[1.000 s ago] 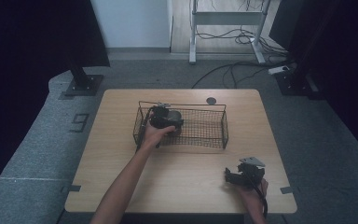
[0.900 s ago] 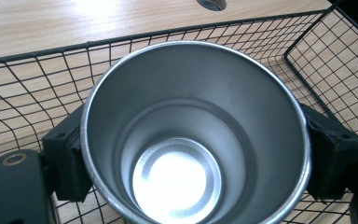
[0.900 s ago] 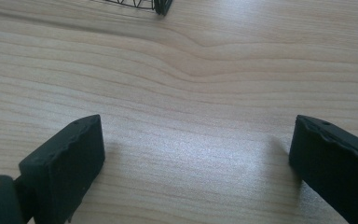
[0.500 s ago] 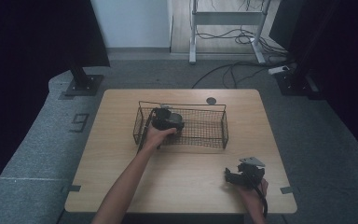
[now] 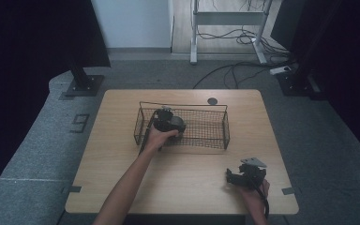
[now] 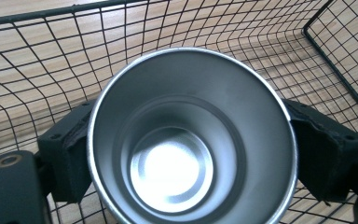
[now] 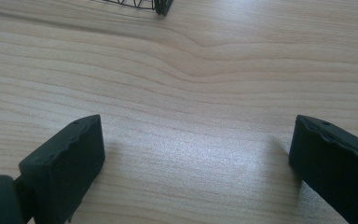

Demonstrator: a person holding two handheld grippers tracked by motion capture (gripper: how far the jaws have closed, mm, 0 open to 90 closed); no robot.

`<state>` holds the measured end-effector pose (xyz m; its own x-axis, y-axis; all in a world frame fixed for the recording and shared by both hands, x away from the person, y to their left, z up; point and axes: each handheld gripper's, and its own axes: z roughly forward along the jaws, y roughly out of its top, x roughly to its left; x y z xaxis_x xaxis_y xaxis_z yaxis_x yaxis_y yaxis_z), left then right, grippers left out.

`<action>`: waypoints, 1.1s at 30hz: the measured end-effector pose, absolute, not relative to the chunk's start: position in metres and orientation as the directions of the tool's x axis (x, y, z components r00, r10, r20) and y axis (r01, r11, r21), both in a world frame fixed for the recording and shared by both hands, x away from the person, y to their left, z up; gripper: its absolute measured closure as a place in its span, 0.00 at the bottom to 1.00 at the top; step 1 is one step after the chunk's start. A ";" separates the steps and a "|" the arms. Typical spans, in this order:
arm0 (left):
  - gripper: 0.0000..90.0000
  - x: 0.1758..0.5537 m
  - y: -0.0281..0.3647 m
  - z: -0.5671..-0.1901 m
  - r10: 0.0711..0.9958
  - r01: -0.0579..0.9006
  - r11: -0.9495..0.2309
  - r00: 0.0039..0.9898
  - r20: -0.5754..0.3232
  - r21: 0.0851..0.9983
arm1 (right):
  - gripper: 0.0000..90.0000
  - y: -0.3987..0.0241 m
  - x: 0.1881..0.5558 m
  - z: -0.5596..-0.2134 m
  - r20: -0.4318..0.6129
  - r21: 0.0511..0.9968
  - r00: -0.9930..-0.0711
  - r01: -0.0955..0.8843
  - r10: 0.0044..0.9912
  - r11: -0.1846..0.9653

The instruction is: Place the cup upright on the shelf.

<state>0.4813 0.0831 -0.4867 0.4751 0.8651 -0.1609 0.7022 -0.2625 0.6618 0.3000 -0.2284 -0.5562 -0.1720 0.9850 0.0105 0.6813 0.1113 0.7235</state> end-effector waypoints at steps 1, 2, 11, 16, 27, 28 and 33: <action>0.14 0.481 0.084 -0.486 0.866 0.703 -0.260 0.473 -0.163 0.662 | 0.04 -0.228 0.300 -0.556 0.010 0.723 -0.172 0.682 0.985 0.112; 0.14 0.481 0.084 -0.486 0.866 0.703 -0.258 0.472 -0.163 0.663 | 0.04 -0.228 0.300 -0.556 0.010 0.723 -0.172 0.682 0.985 0.112; 0.09 0.477 0.095 -0.475 0.862 0.677 -0.211 0.469 -0.192 0.705 | 0.04 -0.228 0.300 -0.556 0.010 0.723 -0.172 0.682 0.985 0.112; 0.08 0.470 0.102 -0.462 0.850 0.648 -0.194 0.485 -0.204 0.736 | 0.04 -0.228 0.300 -0.556 0.010 0.723 -0.172 0.682 0.985 0.112; 0.08 0.451 0.110 -0.448 0.820 0.614 -0.175 0.523 -0.231 0.769 | 0.04 -0.228 0.300 -0.556 0.010 0.722 -0.172 0.682 0.985 0.112; 0.09 0.448 0.112 -0.448 0.816 0.612 -0.172 0.527 -0.237 0.772 | 0.04 -0.228 0.300 -0.556 0.010 0.722 -0.173 0.683 0.985 0.112; 0.10 0.434 0.124 -0.445 0.805 0.587 -0.161 0.543 -0.239 0.794 | 0.04 -0.228 0.300 -0.556 0.010 0.723 -0.173 0.682 0.985 0.112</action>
<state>0.4338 0.1236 -0.4454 0.5435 0.8047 -0.2391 0.5869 -0.1605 0.7936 0.3000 -0.2284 -0.5561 -0.1727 0.9849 0.0098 0.6822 0.1124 0.7225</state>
